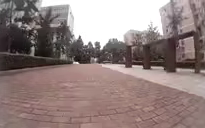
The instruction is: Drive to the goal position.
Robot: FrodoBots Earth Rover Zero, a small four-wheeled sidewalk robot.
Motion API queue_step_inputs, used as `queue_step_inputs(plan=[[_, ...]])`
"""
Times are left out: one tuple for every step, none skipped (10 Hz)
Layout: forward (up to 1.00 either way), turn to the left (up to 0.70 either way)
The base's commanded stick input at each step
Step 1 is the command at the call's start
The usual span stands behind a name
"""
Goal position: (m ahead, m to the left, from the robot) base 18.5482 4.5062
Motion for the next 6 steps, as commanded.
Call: queue_step_inputs(plan=[[0.63,0.0],[0.63,0.0],[0.63,0.0],[0.63,0.0],[0.63,0.0],[0.63,0.0]])
